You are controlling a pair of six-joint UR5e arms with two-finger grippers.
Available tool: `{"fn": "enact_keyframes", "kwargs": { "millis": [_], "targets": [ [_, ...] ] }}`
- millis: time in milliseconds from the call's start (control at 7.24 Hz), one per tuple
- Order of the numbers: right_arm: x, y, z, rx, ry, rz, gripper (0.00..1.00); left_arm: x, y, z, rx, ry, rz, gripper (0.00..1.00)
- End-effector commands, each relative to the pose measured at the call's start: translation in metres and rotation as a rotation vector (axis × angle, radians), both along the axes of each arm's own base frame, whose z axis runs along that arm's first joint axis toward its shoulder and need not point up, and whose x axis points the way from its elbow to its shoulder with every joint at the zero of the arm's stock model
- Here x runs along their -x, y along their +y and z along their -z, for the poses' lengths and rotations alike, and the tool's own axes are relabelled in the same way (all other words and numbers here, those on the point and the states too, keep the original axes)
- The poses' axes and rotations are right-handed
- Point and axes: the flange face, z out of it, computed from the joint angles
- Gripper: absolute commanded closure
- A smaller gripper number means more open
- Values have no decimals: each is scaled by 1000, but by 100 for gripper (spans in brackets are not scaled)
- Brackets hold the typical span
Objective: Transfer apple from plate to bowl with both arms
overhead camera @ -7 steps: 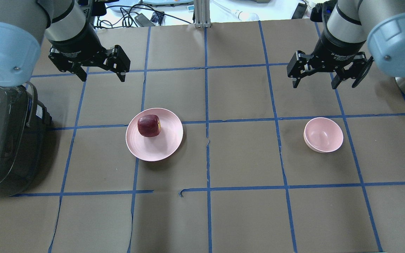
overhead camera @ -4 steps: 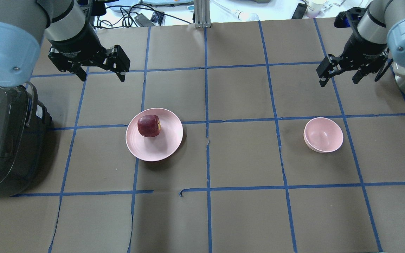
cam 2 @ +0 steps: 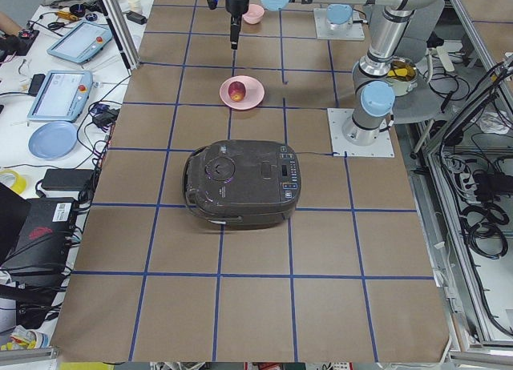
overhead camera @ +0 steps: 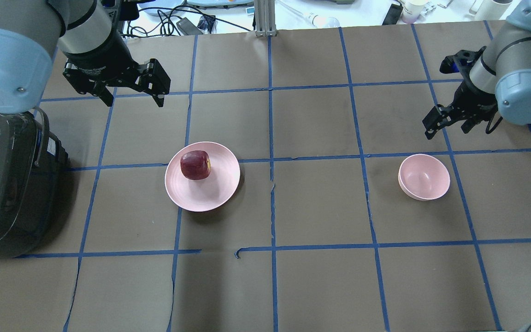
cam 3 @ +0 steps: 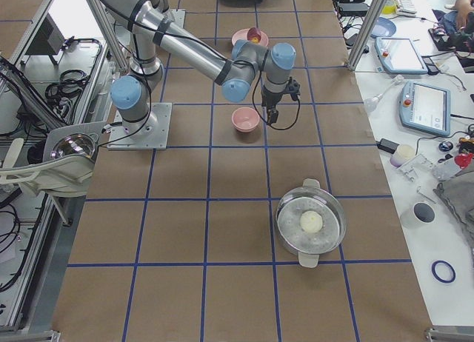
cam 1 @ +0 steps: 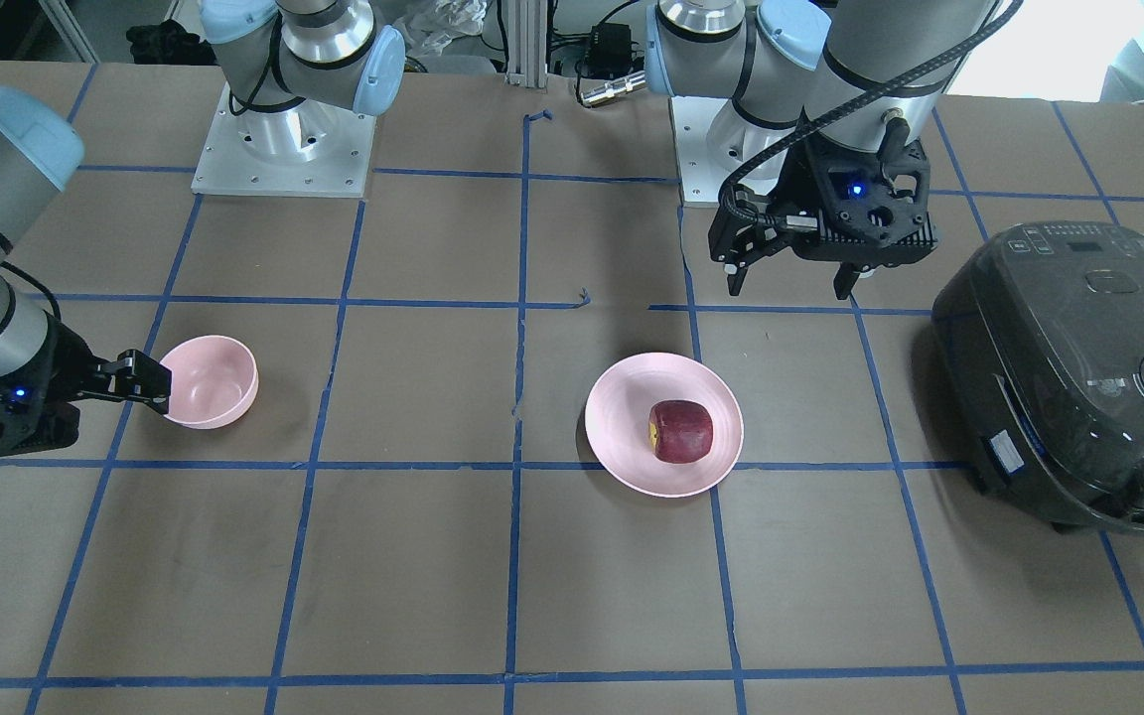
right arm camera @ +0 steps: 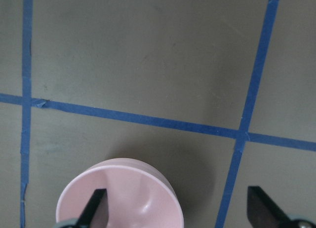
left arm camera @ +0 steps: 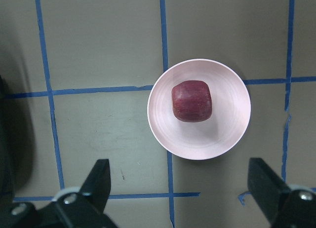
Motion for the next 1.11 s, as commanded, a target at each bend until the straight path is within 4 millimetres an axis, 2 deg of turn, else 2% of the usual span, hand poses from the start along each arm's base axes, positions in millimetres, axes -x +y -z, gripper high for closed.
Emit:
{"fn": "enact_keyframes", "kwargs": {
  "millis": [0, 138, 276, 553, 691, 967],
  "targets": [
    [-4, 32, 50, -44, -5, -3, 0, 0, 0, 1, -2, -1, 0, 0],
    [-7, 43, 65, -50, -9, -2, 1, 0, 0, 0, 1, 1, 0, 0],
    [-9, 50, 74, -54, -8, -2, 18, -1, -1, 0, 2, 0, 1, 0],
    [-10, 53, 78, -70, -8, -3, 86, -1, -2, -1, 4, 2, 2, 0],
    [-10, 53, 76, -67, -8, -1, 100, -1, -2, -1, 4, 2, 2, 0],
    [-10, 50, 71, -56, -15, 14, 100, -2, -3, -1, 3, 3, 0, 0]
  ]
}}
